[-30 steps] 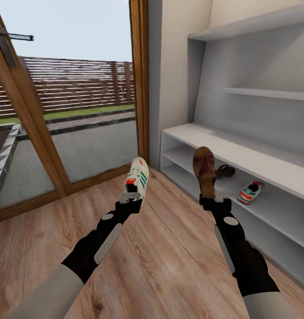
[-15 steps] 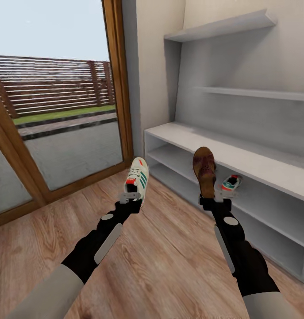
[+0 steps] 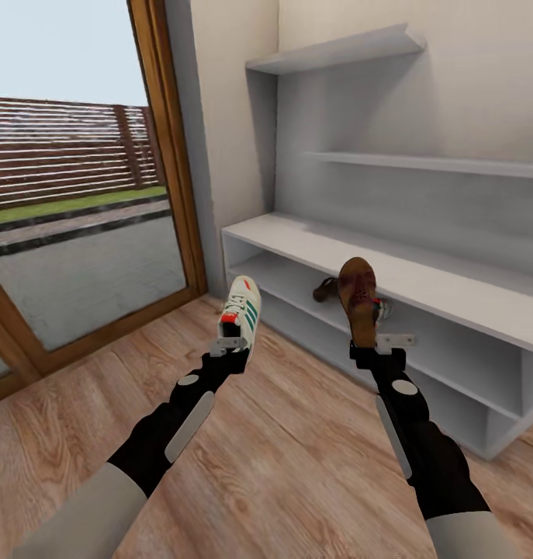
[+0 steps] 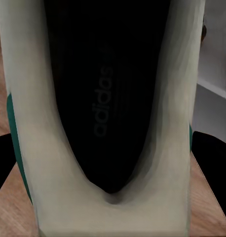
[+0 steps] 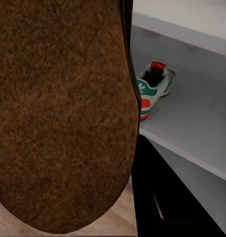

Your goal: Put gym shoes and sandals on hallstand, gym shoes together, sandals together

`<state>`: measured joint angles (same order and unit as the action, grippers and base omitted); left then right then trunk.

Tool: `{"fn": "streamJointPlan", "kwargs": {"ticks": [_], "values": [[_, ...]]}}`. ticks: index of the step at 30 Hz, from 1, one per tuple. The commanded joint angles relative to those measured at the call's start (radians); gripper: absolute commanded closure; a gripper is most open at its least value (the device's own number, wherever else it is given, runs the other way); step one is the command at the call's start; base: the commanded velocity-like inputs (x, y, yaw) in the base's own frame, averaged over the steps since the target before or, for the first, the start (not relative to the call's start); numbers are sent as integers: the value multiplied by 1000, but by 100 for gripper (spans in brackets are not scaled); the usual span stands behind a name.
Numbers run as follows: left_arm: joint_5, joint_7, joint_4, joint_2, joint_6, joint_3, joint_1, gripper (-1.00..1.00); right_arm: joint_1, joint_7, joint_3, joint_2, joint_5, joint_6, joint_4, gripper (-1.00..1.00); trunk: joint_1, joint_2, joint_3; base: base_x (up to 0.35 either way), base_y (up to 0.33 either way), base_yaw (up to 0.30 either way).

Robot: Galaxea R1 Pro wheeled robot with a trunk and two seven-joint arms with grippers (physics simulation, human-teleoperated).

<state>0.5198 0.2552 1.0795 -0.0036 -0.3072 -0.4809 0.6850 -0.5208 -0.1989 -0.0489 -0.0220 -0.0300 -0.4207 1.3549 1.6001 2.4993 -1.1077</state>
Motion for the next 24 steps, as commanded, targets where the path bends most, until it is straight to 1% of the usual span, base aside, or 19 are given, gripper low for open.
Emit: {"fn": "streamJointPlan", "kwargs": {"ticks": [1, 10, 17, 24], "values": [[9, 10, 2, 1, -3, -2, 1, 100, -1, -8, -3, -1, -1, -7, 1, 100, 0, 0, -1, 0, 0, -254], [9, 10, 2, 1, -3, -2, 1, 100, -1, -8, -3, -1, -1, -7, 1, 100, 0, 0, -1, 16, 11, -254], [9, 10, 2, 1, -3, -2, 1, 100, -1, -8, -3, -1, -1, -7, 2, 100, 0, 0, -1, 198, 193, -254], [9, 10, 2, 1, -3, -2, 1, 100, -1, -8, -3, -1, -1, -7, 3, 100, 0, 0, -1, 41, 40, -254]]}}
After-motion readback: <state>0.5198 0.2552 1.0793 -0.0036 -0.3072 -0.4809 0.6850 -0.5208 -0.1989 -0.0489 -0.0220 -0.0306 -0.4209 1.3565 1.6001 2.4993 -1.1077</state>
